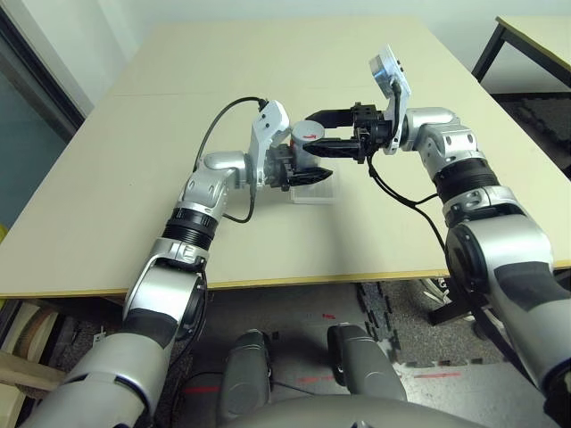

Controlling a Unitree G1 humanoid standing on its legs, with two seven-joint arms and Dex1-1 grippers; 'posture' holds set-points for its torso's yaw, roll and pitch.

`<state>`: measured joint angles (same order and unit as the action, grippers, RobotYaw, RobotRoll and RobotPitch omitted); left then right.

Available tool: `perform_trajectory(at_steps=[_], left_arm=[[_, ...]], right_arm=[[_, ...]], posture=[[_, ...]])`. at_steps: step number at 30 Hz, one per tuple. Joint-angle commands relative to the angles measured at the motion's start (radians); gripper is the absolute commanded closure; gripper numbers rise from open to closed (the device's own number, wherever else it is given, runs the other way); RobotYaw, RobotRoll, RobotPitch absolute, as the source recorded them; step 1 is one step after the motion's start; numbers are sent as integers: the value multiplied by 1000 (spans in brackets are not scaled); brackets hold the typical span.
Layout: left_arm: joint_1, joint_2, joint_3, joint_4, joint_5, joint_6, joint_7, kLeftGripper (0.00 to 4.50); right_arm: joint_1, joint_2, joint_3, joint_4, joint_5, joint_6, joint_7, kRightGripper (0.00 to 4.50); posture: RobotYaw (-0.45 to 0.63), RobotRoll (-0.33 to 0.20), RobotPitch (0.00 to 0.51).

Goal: Pour the medicine from the bottle into the box.

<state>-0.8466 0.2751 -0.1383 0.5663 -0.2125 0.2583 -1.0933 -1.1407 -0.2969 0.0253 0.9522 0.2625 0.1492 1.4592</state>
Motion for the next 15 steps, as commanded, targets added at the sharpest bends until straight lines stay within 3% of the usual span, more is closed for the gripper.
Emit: perform_trajectory(at_steps=[1,11,15], left_arm=[[9,3,-10,-11,1,8,-23,1785],[5,31,18,-25,-78,57,-163,1785],[2,57,24,-33,-120,107,-248,1785]], right_arm=[[-12,0,-11,4,0,-5,9,1983],[-10,-15,9,-26,42,-13,153,1983],[20,-54,124,-130,173,23,155,1983]], posture=[[-194,0,66],[-194,0,66],[-188,0,66]])
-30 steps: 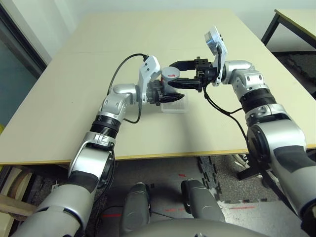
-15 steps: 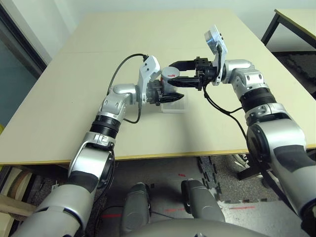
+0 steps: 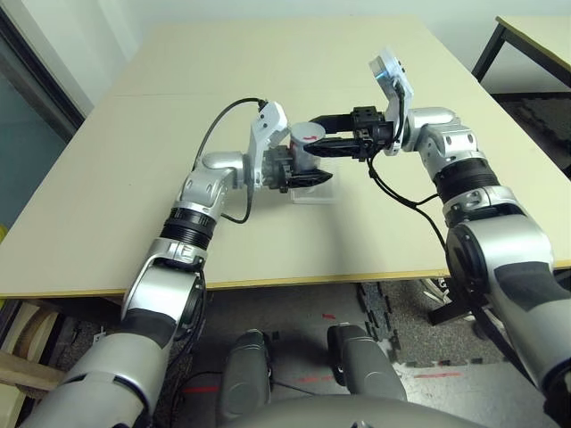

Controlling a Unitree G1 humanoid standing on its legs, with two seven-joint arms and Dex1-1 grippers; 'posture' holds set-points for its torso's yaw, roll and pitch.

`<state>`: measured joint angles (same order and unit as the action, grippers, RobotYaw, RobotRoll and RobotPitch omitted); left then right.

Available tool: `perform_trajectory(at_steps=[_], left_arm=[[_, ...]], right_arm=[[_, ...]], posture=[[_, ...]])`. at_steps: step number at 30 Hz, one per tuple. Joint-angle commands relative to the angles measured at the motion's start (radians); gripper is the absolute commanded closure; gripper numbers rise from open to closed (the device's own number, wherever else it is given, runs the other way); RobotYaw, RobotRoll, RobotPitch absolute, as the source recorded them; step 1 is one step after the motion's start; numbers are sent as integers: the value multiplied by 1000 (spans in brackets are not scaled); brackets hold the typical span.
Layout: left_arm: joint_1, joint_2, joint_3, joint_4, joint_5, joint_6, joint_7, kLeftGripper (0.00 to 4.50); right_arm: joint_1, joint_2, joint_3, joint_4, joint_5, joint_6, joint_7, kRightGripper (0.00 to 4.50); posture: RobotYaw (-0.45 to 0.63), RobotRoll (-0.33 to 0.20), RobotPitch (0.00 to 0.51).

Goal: Pour the medicine from the bottle into the box.

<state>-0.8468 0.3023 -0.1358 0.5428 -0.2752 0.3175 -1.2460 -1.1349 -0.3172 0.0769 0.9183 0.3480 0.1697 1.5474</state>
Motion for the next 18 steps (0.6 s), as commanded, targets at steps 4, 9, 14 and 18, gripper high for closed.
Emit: perform_trajectory(at_steps=[4,9,14,18], left_arm=[[-1,47,18,-20,-80,97,-156,1785],[0,69,13,-38,-92,151,-226,1785],[-5,77,15,-33,-85,163,-256,1785],[-5,77,16,-32,-82,160,-262,1785]], right_arm=[[29,-80,181,-181,213,49,67,1982],[27,-116,265,-233,328,92,67,1982],[14,-120,306,-218,366,79,67,1982],[-8,-93,283,-134,319,45,67,939]], posture=[[-181,0,66],[-175,0,70],[-172,0,73],[-168,0,75]])
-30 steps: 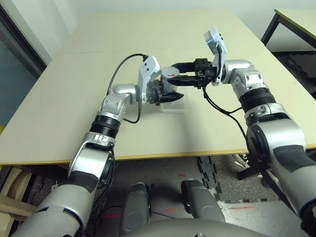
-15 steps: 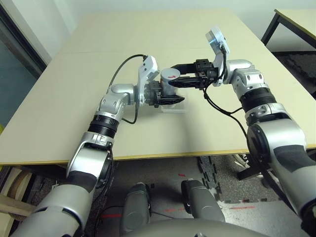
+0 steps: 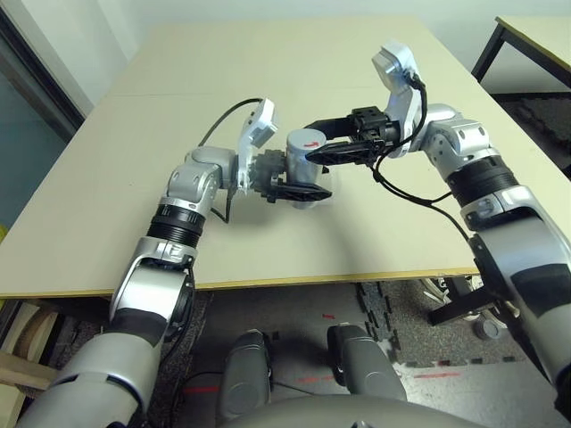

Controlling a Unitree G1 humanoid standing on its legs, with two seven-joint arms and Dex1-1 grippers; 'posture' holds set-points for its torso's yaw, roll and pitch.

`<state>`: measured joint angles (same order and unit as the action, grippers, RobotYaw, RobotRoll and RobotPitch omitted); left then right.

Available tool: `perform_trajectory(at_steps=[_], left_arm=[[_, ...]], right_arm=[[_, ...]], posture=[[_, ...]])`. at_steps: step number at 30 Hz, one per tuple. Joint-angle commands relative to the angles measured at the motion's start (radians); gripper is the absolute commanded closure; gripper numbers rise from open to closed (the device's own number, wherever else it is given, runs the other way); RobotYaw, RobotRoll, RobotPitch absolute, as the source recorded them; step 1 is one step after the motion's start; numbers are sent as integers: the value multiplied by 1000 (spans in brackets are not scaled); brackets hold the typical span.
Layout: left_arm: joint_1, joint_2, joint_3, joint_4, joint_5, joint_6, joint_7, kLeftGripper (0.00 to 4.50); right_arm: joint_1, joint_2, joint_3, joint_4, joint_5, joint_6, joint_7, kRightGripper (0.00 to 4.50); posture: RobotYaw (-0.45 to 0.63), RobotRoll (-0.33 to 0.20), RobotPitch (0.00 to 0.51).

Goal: Pour the medicine from the bottle into the box.

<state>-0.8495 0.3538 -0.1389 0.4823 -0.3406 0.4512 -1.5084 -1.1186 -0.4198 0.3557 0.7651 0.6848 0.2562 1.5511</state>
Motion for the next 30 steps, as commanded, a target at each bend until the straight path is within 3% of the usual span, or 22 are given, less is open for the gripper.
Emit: perform_trajectory(at_steps=[1,2,4,16,30], left_arm=[[-2,27,18,26,-19,28,-1,1785],[0,29,16,21,-22,29,-1,1785],[5,33,13,11,-27,33,-2,1785],[40,42,3,-48,-34,34,-6,1785],[-37,-14,42,228,80,-314,203,1785]], right_arm=[[-29,14,-4,38,-26,-42,63,635],[-35,21,-18,65,-38,-46,63,214],[-46,30,-41,108,-58,-49,63,0],[-93,69,-198,338,-248,-117,46,0],[-69,65,-275,250,-297,-67,59,0]], posture=[[-168,0,75],[-165,0,76],[-164,0,76],[-163,0,79],[-176,0,82]])
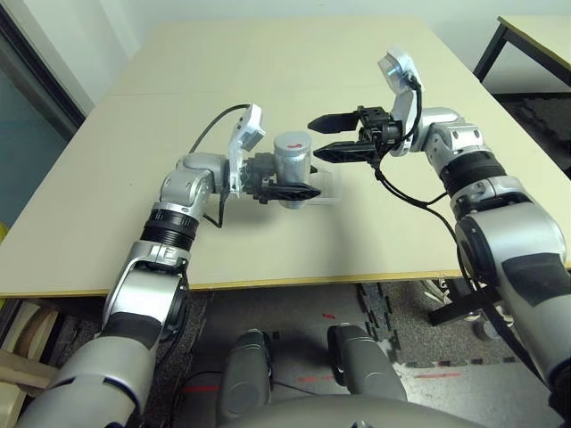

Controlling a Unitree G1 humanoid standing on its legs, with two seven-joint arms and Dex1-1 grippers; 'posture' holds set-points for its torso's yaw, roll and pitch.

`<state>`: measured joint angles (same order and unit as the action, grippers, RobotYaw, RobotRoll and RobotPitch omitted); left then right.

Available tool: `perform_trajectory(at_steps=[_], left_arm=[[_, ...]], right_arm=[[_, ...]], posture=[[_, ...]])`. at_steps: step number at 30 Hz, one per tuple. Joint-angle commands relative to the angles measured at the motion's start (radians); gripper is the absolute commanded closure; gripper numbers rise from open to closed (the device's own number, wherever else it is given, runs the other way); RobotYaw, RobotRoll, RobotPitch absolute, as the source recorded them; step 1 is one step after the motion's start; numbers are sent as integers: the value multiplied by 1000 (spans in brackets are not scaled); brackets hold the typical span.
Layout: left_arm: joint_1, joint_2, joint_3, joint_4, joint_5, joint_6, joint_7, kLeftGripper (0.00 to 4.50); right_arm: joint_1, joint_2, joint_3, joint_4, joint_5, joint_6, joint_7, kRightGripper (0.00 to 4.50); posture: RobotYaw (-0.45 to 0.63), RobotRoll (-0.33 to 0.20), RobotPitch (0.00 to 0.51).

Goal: Pour the medicine from the bottle into the box.

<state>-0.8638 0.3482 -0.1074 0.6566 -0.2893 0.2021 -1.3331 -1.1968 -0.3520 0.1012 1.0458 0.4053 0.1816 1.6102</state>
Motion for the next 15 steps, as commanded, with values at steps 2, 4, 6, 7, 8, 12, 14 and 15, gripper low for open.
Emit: perform_trajectory(at_steps=[2,4,6,7,8,12,14,15], left_arm=[[-34,-14,14,87,43,-97,50,1785],[-46,-19,15,117,56,-122,65,1785],[-53,-24,14,136,60,-137,67,1785],[-54,-28,13,140,61,-141,67,1785],[-53,-32,12,140,62,-142,66,1785],[-50,-41,10,137,64,-144,60,1785],[-51,-43,9,137,67,-143,60,1785],[-52,-44,9,138,68,-144,61,1785]], right_arm=[[17,2,-28,-51,-31,2,-15,0],[23,10,-37,-64,-42,-3,-36,0],[29,20,-45,-79,-52,-3,-53,0],[33,26,-48,-86,-56,-5,-65,0],[36,34,-51,-92,-61,-10,-82,0],[38,59,-63,-83,-79,-37,-146,0],[37,69,-66,-78,-89,-45,-165,0],[37,73,-67,-77,-92,-48,-174,0]], posture=[[-176,0,82],[-184,0,83],[-187,0,82],[-187,0,82],[-187,0,82],[-190,0,82],[-191,0,83],[-191,0,83]])
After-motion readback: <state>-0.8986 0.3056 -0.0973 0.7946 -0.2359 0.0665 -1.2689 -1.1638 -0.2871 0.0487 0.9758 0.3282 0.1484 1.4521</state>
